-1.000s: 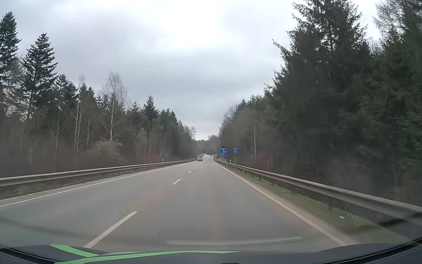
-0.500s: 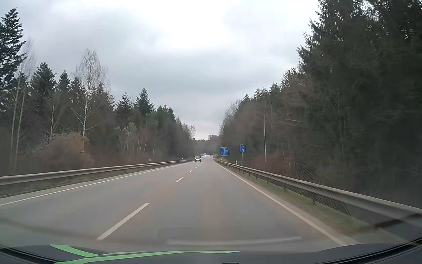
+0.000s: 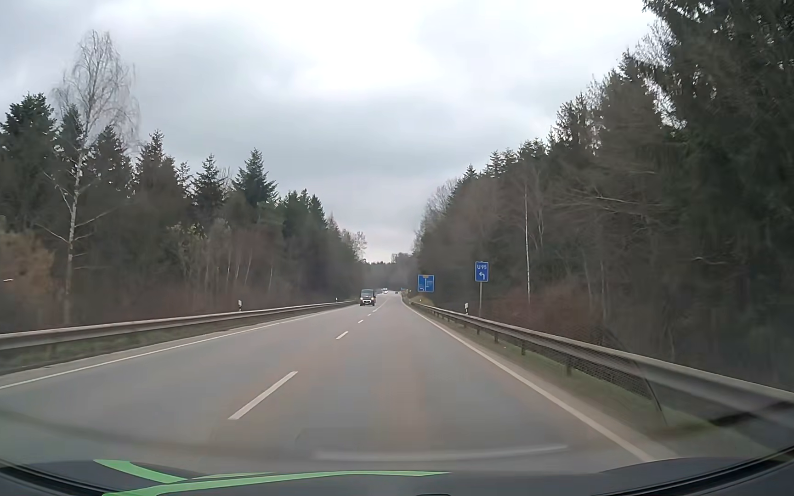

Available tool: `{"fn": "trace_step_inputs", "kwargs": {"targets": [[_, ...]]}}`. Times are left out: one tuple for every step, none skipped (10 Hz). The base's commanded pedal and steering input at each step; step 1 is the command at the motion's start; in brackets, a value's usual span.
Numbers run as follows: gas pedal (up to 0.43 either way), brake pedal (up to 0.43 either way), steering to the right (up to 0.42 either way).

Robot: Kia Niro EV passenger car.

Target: Follow the waypoints while adhering to traffic rules and regulations

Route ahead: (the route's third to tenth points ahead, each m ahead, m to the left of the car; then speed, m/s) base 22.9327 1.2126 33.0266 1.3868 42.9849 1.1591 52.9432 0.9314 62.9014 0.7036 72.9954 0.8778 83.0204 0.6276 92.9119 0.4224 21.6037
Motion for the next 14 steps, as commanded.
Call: {"fn": "trace_step_inputs", "kwargs": {"targets": [[0.22,0.0,0.001],[0.197,0.0,0.001],[0.15,0.0,0.001],[0.13,0.0,0.001],[0.079,0.0,0.001],[0.0,0.0,0.001],[0.0,0.0,0.001],[0.0,0.0,0.002],[0.0,0.0,0.001],[0.0,0.0,0.002],[0.0,0.0,0.003],[0.0,0.0,0.004],[0.0,0.0,0.003],[0.059,0.0,0.004]]}}
